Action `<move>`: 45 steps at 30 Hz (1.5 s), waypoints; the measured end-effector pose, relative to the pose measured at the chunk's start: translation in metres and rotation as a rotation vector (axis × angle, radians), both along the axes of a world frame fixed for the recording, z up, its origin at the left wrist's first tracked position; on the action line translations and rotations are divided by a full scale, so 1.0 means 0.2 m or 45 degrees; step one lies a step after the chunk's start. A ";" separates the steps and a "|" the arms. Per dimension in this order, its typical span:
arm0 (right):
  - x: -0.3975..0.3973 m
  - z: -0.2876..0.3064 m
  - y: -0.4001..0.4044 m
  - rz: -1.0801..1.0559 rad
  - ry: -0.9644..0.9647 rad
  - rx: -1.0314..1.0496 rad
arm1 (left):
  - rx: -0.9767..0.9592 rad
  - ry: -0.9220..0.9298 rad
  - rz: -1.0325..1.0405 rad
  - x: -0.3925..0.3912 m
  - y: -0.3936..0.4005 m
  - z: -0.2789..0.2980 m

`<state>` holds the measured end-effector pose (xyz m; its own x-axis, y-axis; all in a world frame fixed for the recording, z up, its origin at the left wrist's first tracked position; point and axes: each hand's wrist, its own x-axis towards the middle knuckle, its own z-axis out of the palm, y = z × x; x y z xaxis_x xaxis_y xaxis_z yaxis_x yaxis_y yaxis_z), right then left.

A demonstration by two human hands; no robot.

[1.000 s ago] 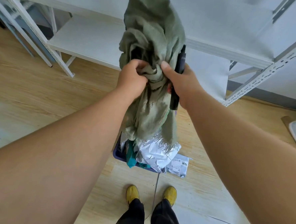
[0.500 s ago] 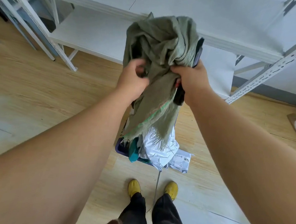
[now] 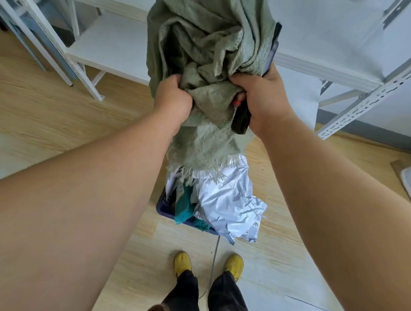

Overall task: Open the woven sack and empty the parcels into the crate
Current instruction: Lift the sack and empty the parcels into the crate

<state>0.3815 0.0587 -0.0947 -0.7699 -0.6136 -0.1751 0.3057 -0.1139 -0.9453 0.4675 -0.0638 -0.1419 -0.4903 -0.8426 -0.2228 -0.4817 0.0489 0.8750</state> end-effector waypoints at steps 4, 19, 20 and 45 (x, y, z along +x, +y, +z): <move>-0.02 -0.02 0.01 -0.034 -0.034 -0.003 | -0.084 0.015 -0.011 -0.04 -0.04 0.07; -0.06 -0.03 0.00 -0.116 -0.090 0.000 | -0.403 0.094 -0.117 -0.08 -0.01 0.20; -0.06 -0.04 0.00 -0.130 -0.085 0.017 | -0.394 0.094 -0.130 -0.08 0.00 0.21; -0.09 0.11 -0.01 -0.195 0.236 0.169 | -0.104 0.122 -0.266 0.09 0.12 0.06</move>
